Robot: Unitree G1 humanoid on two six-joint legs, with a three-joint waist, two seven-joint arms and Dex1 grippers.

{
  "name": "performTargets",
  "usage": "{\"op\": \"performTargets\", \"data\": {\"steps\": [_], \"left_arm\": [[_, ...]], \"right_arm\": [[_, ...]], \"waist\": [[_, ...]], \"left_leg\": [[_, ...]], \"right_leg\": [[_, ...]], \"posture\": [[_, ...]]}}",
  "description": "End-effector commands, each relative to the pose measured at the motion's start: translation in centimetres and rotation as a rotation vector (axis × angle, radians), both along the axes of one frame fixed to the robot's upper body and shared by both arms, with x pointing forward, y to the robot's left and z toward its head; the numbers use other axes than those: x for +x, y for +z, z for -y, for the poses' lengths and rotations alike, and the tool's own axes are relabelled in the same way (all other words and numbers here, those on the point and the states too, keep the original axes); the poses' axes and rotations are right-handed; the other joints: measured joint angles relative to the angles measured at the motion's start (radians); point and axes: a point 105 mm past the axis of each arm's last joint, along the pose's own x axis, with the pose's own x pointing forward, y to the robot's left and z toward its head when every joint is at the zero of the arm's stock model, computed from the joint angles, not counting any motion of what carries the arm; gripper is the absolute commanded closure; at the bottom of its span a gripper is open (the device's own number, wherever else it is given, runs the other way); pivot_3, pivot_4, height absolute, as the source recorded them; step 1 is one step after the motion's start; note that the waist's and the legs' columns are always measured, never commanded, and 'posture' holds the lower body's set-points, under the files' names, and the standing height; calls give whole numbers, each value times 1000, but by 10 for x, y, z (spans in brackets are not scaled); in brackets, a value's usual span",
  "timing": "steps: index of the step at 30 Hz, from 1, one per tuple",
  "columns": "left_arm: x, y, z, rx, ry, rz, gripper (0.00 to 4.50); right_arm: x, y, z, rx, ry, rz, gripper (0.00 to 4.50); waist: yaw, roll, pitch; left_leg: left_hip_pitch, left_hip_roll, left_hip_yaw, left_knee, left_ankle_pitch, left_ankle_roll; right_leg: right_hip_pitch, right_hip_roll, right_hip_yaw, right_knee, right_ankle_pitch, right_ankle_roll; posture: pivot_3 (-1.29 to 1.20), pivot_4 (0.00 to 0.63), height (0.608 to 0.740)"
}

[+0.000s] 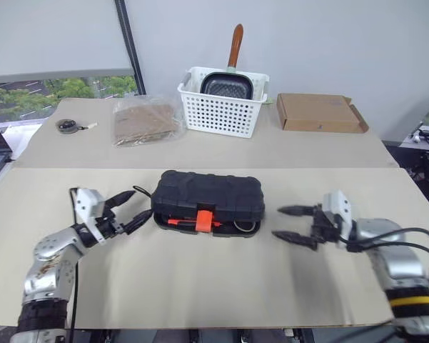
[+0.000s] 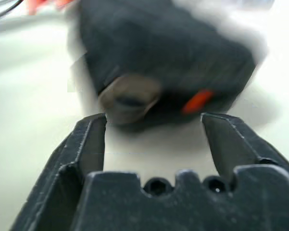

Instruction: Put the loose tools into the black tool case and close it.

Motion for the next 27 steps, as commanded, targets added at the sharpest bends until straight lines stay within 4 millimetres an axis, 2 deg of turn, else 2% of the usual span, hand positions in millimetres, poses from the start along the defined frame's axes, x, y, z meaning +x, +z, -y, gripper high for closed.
{"op": "performTargets", "data": {"steps": [1, 4, 8, 11, 14, 16, 19, 22, 27], "left_arm": [[7, 28, -10, -76, 75, 88, 78], [13, 43, -6, -138, 77, 123, 78], [23, 55, -2, -152, 85, 156, 78], [31, 65, 10, -148, 46, 185, 78], [45, 74, 35, -115, -14, 228, 78], [51, 78, 58, -77, -91, 254, 78], [56, 80, 91, -34, -200, 274, 78], [62, 74, 111, 27, -260, 282, 78], [74, 59, 137, 106, -302, 249, 78]], "right_arm": [[-26, 5, -23, 7, 129, -84, 1052], [-33, -1, -38, 4, 138, -112, 1052], [-25, -4, -53, 19, 94, -76, 1052], [-20, -6, -65, 41, 71, -74, 1052], [-5, -10, -80, 67, 7, -48, 1052], [13, -10, -84, 82, -77, 2, 1052], [41, 3, -83, 135, -195, 72, 1052], [66, 16, -80, 168, -296, 131, 1052], [91, 20, -73, 148, -417, 204, 1052]], "waist": [[1, 0, 0], [3, -1, 0], [3, -4, 1], [3, -4, 0], [5, -5, 0], [5, -8, 0], [2, -8, 1], [-5, -8, 1], [-2, -8, 1]], "left_leg": [[1, 0, 0, 0, -2, -4], [3, 0, 0, 0, -4, -7], [3, 0, 1, 0, -4, -7], [2, -1, 1, 0, -3, -7], [1, -2, 1, 0, 0, 1], [0, -2, 1, 0, 0, 2], [0, -4, 2, 1, 1, 0], [0, -4, 3, 1, 0, -2], [-1, -2, 2, 0, 5, 0]], "right_leg": [[1, -1, -1, 0, 0, 0], [3, -2, -2, 0, 0, 1], [2, 1, -2, 0, 1, 2], [2, 3, -1, 0, 1, 1], [2, 3, -1, -1, 0, 1], [2, 4, -2, -2, 1, 1], [2, 4, -1, -2, 3, 2], [1, 4, 0, -2, 5, 1], [0, 9, 0, -1, 4, 0]], "posture": [[0, 150, 700], [0, 150, 700], [0, 150, 700], [0, 150, 700], [0, 150, 700], [0, 150, 700], [0, 150, 700], [0, 150, 700], [0, 150, 700]]}}
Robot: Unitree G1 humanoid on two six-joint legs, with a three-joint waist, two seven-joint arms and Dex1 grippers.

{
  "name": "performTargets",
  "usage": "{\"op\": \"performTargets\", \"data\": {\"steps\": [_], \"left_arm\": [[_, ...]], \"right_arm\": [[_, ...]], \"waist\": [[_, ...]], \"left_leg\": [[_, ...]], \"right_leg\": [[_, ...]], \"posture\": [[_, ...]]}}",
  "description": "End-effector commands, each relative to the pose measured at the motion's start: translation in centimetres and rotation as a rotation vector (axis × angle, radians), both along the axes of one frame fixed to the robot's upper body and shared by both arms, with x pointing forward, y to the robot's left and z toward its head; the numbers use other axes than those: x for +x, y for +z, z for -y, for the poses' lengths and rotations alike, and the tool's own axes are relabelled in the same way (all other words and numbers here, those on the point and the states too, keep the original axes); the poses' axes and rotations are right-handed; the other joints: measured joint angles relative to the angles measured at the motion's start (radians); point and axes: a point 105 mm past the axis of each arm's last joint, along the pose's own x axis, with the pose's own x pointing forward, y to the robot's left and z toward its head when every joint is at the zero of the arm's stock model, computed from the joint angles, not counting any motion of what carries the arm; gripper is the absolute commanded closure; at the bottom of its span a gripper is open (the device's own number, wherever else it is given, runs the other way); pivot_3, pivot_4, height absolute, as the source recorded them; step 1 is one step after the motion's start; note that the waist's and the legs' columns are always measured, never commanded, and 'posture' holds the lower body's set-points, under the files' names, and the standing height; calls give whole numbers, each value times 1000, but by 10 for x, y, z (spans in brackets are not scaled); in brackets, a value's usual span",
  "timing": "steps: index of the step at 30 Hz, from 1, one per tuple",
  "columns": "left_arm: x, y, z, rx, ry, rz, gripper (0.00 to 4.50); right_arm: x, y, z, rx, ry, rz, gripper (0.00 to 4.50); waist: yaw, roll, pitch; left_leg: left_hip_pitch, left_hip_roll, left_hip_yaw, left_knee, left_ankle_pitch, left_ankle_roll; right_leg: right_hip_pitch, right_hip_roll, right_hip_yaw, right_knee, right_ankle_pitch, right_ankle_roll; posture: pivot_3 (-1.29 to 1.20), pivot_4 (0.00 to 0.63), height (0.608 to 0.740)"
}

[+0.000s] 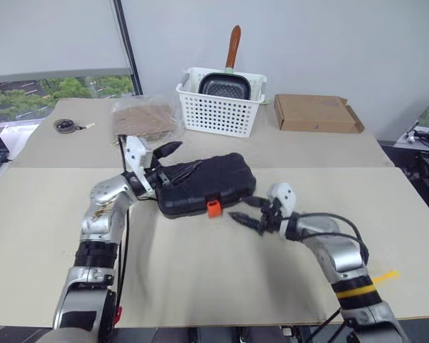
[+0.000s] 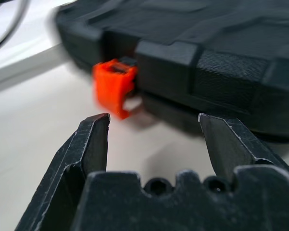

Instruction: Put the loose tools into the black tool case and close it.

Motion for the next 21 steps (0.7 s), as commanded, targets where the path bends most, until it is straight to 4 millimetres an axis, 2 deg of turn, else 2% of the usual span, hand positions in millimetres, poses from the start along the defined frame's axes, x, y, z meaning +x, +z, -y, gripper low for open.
{"op": "performTargets", "data": {"steps": [1, 4, 6, 9, 11, 14, 16, 21], "left_arm": [[14, -5, 18, 84, 14, 1, 78], [33, -17, 17, 108, 116, -56, 78], [39, -28, 15, 147, 154, -90, 78], [37, -48, 19, 216, 125, -157, 78], [36, -54, 21, 234, 118, -173, 78], [31, -68, 27, 302, 88, -191, 78], [28, -75, 31, 339, 72, -194, 78], [28, -79, 38, 350, 74, -202, 78]], "right_arm": [[21, 18, 12, -22, -134, 120, 1052], [24, 24, 14, -10, -199, 127, 1052], [13, 26, 5, 27, -183, 95, 1052], [-11, 21, -12, 36, -137, 16, 1052], [-19, 18, -17, 36, -142, -19, 1052], [-35, 2, -33, 25, -166, -103, 1052], [-34, -7, -36, 2, -217, -124, 1052], [-22, -15, -37, -1, -302, -139, 1052]], "waist": [[1, 0, 0], [1, 0, 0], [1, 0, 0], [3, 1, 0], [2, 1, -1], [3, 2, -2], [2, 3, -4], [2, 3, -6]], "left_leg": [[0, 0, 0, 0, 0, 0], [-1, 0, 0, 0, 0, 0], [-1, 0, 1, 0, 0, 1], [-1, 1, 0, 0, -1, 1], [0, 1, 0, 0, -2, 2], [0, 1, 0, 0, -2, 3], [1, 1, 0, 0, -2, 2], [3, 1, 0, 0, -2, 2]], "right_leg": [[0, 1, 0, 0, 0, 0], [0, 1, 0, 0, 0, -1], [0, 1, 0, -1, 0, 0], [0, 0, 0, 0, 0, 0], [1, 0, 0, -1, 0, 0], [1, 0, 0, -2, 0, 0], [2, -1, 0, -2, 0, 0], [3, -2, 0, -1, 0, 0]], "posture": [[0, 150, 700], [0, 150, 700], [0, 150, 700], [0, 150, 700], [0, 150, 700], [0, 150, 700], [0, 150, 700], [0, 150, 700]]}}
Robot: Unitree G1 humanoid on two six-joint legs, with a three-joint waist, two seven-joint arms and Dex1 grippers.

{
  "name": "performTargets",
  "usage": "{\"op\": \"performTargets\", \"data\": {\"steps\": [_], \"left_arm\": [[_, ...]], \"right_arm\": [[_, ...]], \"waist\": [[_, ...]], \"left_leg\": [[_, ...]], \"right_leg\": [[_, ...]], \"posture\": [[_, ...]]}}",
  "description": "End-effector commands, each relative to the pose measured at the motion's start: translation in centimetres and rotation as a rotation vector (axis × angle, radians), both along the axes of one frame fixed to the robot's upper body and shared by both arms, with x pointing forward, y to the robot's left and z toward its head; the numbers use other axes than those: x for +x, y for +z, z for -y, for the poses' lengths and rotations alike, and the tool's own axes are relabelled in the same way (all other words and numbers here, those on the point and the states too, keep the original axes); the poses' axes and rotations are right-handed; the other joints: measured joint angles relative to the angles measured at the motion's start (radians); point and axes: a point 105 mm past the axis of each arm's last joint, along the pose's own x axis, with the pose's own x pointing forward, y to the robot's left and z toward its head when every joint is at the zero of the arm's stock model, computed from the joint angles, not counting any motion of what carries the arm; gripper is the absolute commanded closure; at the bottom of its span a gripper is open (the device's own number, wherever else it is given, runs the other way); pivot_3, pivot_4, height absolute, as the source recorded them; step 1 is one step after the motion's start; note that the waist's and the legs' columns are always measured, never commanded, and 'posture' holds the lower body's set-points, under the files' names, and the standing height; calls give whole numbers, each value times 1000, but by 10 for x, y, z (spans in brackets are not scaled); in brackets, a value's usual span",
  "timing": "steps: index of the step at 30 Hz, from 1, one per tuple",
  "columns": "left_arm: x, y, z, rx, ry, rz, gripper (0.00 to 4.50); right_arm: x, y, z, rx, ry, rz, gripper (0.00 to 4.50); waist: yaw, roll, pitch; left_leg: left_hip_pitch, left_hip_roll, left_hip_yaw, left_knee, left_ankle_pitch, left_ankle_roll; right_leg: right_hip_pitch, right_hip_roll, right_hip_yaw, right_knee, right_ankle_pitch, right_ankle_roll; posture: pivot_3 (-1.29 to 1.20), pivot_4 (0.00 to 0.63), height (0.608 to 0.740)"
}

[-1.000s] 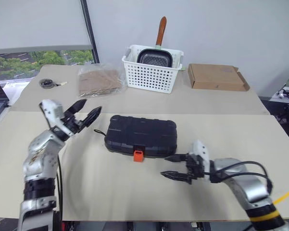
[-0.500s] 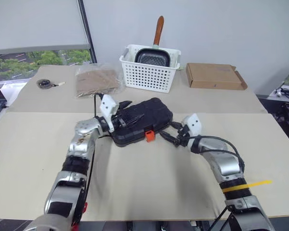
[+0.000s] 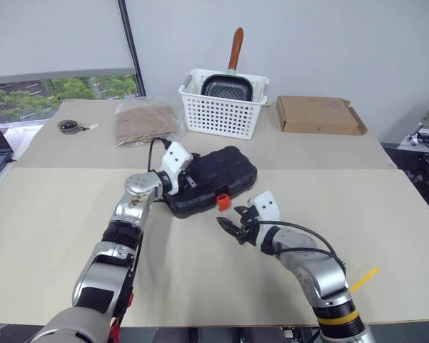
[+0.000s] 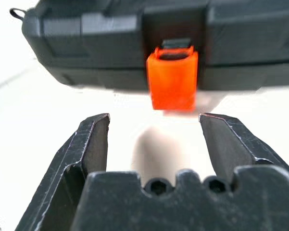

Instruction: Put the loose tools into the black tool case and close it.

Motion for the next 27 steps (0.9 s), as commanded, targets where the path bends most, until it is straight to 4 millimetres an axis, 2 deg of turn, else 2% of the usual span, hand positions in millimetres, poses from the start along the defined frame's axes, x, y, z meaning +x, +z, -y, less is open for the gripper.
{"op": "performTargets", "data": {"steps": [1, 12, 16, 19, 27], "left_arm": [[-6, -36, 3, 57, 12, -110, 78], [-5, -37, 7, 63, 13, -103, 78], [-5, -37, 7, 61, 17, -104, 0], [-5, -38, 7, 60, 18, -108, 0], [-7, -44, 10, 72, 5, -118, 0]], "right_arm": [[13, 4, 1, -2, -73, 26, 1052], [25, 5, -9, 18, -99, 46, 1052], [24, 8, -9, 16, -96, 59, 2045], [24, 11, -8, 11, -100, 75, 3172], [23, 25, -9, 9, -109, 134, 3279]], "waist": [[0, 0, -1], [4, 1, -2], [4, 1, -2], [5, 1, -2], [6, 1, -2]], "left_leg": [[0, 0, 0, 0, 0, 0], [0, -3, -1, 0, 0, 1], [0, -3, -1, 0, 0, 1], [0, -3, -1, 0, 0, 1], [-1, -3, -1, 0, 0, 1]], "right_leg": [[0, 0, 0, 0, 0, 0], [1, -3, -1, 0, 0, 0], [1, -4, -1, 0, 0, 0], [1, -4, -1, 0, 0, 0], [1, -5, -1, 0, 0, 1]], "posture": [[0, 150, 700], [0, 150, 700], [0, 150, 700], [0, 150, 700], [0, 150, 700]]}}
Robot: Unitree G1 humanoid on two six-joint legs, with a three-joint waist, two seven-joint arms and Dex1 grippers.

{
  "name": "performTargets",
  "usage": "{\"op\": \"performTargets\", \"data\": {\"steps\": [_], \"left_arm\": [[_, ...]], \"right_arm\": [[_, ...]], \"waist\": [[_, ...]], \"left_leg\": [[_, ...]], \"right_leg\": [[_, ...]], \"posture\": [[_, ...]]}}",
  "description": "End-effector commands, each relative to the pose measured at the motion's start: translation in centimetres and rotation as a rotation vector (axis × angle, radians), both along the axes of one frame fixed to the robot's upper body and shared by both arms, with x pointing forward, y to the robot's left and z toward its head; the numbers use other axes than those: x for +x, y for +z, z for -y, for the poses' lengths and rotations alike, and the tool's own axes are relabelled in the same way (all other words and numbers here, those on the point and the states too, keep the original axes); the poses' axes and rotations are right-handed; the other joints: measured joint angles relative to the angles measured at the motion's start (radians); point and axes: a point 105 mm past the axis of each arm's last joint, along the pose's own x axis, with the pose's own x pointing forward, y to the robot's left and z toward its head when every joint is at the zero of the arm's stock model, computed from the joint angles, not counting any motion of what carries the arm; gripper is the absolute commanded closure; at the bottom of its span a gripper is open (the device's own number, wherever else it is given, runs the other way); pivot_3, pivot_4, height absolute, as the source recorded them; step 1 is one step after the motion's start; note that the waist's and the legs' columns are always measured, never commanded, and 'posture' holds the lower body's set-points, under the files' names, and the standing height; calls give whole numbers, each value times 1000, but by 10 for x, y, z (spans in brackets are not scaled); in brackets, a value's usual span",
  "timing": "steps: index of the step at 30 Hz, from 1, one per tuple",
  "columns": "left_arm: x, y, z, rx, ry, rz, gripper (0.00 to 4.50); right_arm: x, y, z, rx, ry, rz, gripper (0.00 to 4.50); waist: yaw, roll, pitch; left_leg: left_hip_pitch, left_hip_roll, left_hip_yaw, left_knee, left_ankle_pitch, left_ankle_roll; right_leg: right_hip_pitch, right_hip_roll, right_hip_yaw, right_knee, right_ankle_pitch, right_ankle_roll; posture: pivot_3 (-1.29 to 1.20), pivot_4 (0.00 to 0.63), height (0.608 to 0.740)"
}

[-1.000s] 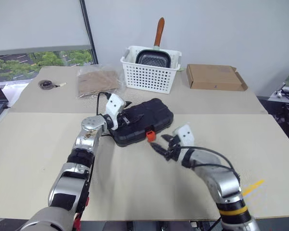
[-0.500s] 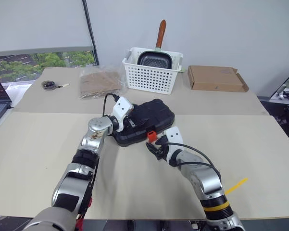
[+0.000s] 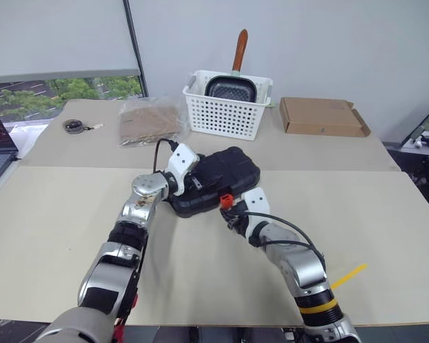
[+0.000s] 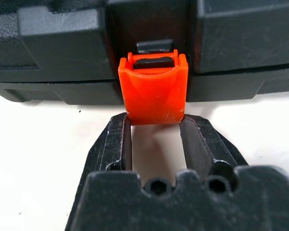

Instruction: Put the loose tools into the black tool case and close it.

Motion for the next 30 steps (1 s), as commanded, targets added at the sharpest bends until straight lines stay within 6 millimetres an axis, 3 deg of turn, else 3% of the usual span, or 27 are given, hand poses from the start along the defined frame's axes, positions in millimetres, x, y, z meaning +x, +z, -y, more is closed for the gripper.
{"op": "performTargets", "data": {"steps": [1, 15, 17, 21, 29, 30], "left_arm": [[-9, -44, 2, 74, -7, -127, 0], [-13, -50, 7, 81, -24, -133, 0], [-14, -50, 7, 81, -24, -135, 0], [-14, -52, 5, 79, -17, -141, 0], [-15, -53, 4, 76, -14, -146, 0], [-15, -53, 4, 76, -14, -147, 0]], "right_arm": [[2, 34, -1, 22, -4, 135, 3279], [5, 38, -4, -10, 18, 147, 3303], [4, 38, -4, -8, 20, 143, 2298], [1, 35, 0, -14, 21, 126, 1132], [-13, 33, 12, -28, 23, 94, 1132], [-15, 33, 12, -29, 24, 93, 1633]], "waist": [[1, 0, 0], [7, 0, 0], [6, 0, 0], [1, 0, 0], [3, 3, -2], [3, 3, -2]], "left_leg": [[0, 0, 0, 0, 0, 0], [-2, 0, -1, 0, -1, 1], [-2, 0, -1, -1, -1, 1], [-2, 0, -1, -1, -1, 1], [-2, 0, -2, -1, -4, -2], [-2, 0, -2, -1, -5, -1]], "right_leg": [[0, 0, 0, 0, 0, 0], [0, 0, -1, -3, 0, 1], [0, 0, -2, -4, 0, 1], [0, 0, -1, -5, 1, 2], [0, 0, -2, -9, 1, 2], [0, 0, -2, -10, 1, 2]], "posture": [[0, 150, 700], [0, 150, 700], [0, 150, 700], [0, 150, 700], [0, 150, 700], [0, 150, 700]]}}
